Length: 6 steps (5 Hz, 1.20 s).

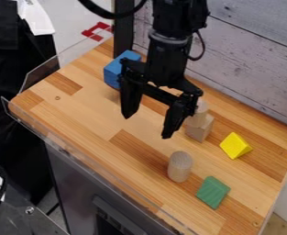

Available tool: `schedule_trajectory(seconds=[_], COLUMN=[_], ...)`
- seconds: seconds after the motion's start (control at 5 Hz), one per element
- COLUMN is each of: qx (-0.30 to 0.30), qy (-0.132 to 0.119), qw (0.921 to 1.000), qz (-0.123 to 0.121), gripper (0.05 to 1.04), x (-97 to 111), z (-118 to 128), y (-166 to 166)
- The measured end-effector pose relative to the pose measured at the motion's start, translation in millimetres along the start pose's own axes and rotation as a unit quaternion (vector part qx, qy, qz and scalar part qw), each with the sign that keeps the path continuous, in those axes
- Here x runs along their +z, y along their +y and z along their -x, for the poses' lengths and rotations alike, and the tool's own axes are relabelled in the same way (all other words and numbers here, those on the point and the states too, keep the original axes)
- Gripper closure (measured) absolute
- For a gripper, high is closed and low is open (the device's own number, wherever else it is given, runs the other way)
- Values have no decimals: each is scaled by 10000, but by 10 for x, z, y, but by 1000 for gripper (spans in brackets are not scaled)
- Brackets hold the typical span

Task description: Put the cylinder on top of the rectangle block

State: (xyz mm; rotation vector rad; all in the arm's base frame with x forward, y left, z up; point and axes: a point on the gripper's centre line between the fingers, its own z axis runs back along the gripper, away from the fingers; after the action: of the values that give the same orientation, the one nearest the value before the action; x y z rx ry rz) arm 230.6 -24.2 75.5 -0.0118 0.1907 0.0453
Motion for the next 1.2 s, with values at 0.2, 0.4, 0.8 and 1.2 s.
schedule_trajectory(seconds=[0.2, 0.4, 0.8, 1.2], qx=[18, 108, -223, -273], qy=[131, -53, 33, 353], qw=[9999, 9997, 9995, 9989], qz=[-2, 202, 219, 155], gripper=[83, 83, 83, 83], x=[-64, -154, -306, -476], z=[23, 11, 9, -32], y=[0, -127, -387, -438])
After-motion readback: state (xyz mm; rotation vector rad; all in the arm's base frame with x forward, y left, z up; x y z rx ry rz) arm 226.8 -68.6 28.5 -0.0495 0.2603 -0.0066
